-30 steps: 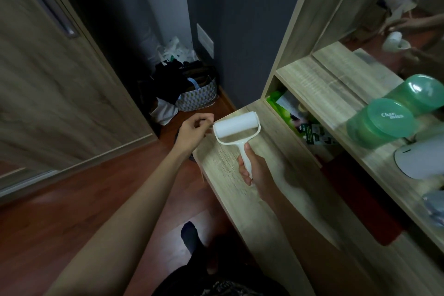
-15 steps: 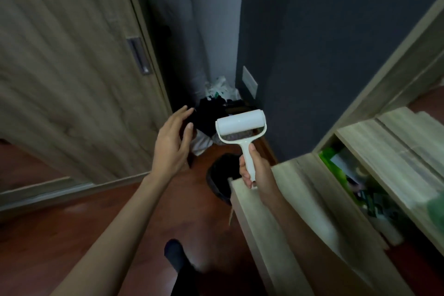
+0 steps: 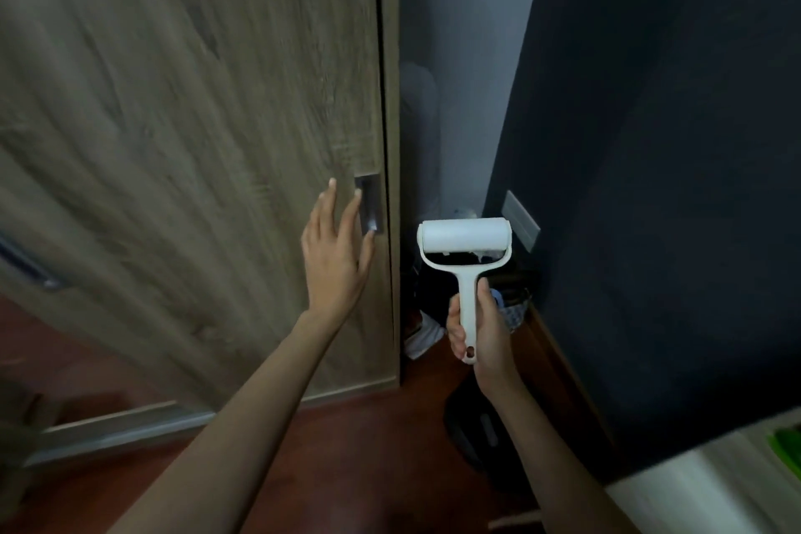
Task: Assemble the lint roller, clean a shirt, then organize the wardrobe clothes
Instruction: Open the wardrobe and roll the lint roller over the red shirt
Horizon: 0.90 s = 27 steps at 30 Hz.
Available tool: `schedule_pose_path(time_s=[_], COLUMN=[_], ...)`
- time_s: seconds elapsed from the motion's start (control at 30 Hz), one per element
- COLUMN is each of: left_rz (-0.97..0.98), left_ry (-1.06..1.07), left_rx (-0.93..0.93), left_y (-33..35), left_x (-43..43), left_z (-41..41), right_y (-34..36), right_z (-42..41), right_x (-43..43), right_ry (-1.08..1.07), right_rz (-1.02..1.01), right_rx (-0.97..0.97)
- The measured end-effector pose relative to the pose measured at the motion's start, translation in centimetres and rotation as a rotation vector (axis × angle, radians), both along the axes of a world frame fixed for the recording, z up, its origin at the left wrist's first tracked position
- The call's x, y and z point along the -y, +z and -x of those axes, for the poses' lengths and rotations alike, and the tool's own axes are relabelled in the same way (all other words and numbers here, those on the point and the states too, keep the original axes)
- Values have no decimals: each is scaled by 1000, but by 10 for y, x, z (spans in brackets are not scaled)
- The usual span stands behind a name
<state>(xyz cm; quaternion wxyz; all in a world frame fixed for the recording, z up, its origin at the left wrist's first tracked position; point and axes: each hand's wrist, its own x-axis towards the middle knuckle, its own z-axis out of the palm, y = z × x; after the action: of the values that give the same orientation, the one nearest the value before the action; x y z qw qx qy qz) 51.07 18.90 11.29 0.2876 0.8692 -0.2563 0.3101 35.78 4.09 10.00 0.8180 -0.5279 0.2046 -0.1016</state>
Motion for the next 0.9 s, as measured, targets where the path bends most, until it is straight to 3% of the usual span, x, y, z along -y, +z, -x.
schedule_pose_path(time_s=[0.3,0.9], left_rz=[-187,-182], left_ry=[142,237], left_rx=[-42,54], left_y=[-24,-44], left_x=[20,21], left_z=[-89,-118], right_y=[6,-6], right_z=[-62,-116], right_x=[6,19], right_ry=[-2,120], right_rz=[2,-46], right_rx=[15,52])
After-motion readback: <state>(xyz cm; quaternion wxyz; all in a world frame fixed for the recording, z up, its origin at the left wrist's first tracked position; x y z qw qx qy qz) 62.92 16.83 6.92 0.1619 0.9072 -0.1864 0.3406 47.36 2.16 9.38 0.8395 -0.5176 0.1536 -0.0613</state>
